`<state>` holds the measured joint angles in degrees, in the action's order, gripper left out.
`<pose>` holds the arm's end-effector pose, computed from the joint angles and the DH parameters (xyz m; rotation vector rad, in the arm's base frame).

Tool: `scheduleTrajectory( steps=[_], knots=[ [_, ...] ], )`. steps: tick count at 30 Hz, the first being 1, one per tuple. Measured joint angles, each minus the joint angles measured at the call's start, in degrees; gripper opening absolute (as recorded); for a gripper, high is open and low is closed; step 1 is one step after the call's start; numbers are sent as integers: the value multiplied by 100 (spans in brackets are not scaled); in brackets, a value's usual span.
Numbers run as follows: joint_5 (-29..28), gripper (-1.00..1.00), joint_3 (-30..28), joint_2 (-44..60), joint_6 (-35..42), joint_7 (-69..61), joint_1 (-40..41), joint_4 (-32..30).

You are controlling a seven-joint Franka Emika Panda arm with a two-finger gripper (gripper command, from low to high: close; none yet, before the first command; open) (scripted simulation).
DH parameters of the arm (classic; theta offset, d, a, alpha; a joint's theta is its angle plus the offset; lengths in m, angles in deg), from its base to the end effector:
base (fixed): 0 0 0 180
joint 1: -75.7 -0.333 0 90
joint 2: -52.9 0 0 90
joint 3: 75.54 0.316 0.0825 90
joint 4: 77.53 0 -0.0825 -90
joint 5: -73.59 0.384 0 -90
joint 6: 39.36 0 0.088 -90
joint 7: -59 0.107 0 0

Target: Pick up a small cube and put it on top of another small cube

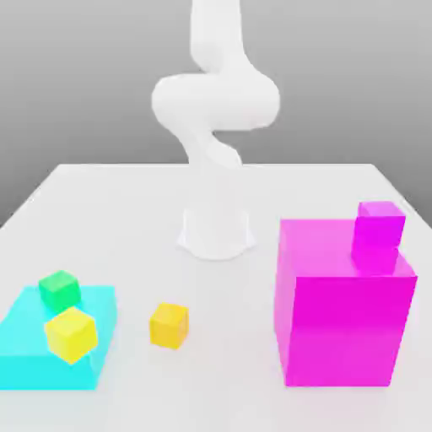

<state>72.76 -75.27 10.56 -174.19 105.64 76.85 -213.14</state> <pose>0.3730 -0.0053 0.6609 -2.4892 1.0865 -0.9589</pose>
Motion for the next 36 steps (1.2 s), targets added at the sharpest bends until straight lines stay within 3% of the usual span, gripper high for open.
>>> scheduleTrajectory(
  steps=[17,27,28,36],
  knots=[
    [-234,0,-438,3263,-2746,370,844,-3216],
    [176,0,-115,5411,-4470,100,1218,-3209],
    [175,-100,-66,5526,-4567,90,1273,-3195],
    [125,-100,-103,5420,-4480,141,1240,-3207]
  ],
)
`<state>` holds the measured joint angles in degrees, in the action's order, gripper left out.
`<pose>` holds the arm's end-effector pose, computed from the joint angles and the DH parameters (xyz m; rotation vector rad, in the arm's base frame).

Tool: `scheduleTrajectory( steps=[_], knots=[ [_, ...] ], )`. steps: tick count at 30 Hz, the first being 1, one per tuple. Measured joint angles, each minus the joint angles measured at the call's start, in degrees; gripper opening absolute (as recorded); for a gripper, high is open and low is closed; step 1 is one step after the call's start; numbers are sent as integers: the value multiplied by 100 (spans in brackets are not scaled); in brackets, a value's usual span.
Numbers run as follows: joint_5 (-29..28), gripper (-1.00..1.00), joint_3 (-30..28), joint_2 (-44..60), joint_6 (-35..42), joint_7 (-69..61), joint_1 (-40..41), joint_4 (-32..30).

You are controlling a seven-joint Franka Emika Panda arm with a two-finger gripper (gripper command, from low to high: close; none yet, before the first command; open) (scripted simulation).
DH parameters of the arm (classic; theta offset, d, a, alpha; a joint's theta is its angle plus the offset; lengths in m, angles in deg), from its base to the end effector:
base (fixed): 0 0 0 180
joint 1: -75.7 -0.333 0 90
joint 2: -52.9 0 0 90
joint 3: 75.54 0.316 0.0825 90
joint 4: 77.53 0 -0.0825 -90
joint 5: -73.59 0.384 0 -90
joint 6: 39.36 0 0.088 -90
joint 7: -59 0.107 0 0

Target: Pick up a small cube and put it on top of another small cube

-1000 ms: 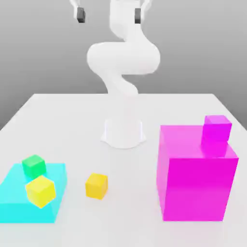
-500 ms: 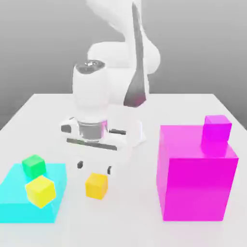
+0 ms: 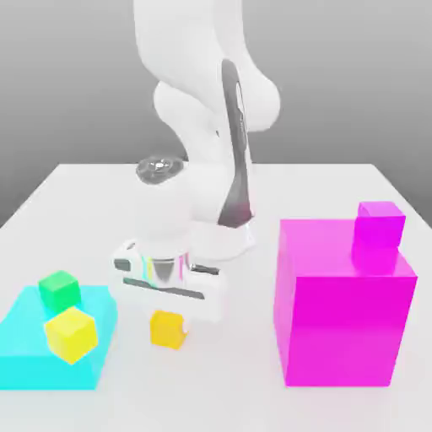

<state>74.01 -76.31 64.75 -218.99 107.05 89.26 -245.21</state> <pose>0.3093 -0.0801 0.1352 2.6800 -1.6353 0.0039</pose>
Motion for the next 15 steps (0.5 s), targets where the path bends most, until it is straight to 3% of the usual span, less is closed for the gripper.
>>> scheduleTrajectory(
  steps=[10,15],
  knots=[
    [-160,-100,-185,-1586,1333,103,-99,-259],
    [-272,-100,-438,-1982,2111,302,260,141]
  ],
)
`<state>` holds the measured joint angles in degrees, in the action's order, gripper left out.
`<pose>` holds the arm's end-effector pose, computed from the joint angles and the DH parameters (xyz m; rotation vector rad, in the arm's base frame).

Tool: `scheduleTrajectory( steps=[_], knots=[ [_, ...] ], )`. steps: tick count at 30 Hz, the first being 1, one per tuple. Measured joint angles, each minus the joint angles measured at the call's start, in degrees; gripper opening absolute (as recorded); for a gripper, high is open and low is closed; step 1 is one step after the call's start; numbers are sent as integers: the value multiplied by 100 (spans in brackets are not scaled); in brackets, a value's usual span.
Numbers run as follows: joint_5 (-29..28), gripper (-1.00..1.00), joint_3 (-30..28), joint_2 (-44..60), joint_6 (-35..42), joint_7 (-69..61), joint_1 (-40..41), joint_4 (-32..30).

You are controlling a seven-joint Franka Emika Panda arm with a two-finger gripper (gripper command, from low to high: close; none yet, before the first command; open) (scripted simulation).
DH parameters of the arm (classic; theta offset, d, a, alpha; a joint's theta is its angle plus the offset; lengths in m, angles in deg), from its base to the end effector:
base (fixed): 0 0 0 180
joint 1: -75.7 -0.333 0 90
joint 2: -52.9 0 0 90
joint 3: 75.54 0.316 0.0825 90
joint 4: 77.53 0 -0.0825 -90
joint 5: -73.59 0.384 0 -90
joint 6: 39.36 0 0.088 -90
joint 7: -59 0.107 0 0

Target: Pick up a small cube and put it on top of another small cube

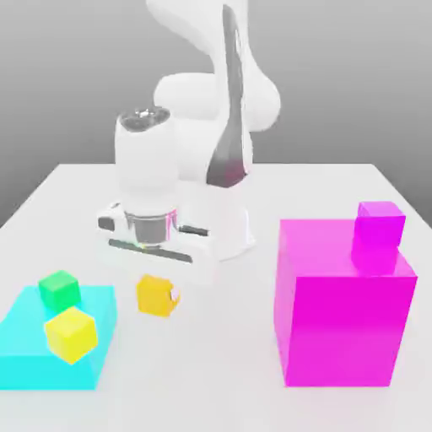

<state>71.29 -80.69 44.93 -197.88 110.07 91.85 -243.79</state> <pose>0.3226 -0.1222 0.2243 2.5695 -1.8053 0.0065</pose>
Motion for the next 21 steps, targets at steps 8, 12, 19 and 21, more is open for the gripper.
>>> scheduleTrajectory(
  steps=[8,12,19,21],
  knots=[
    [-171,-100,-459,-503,1262,344,720,783],
    [-227,-100,-695,-683,1828,482,1085,1154],
    [-8,100,-816,223,823,337,1094,1036],
    [-8,100,-816,223,823,337,1094,1036]
  ],
)
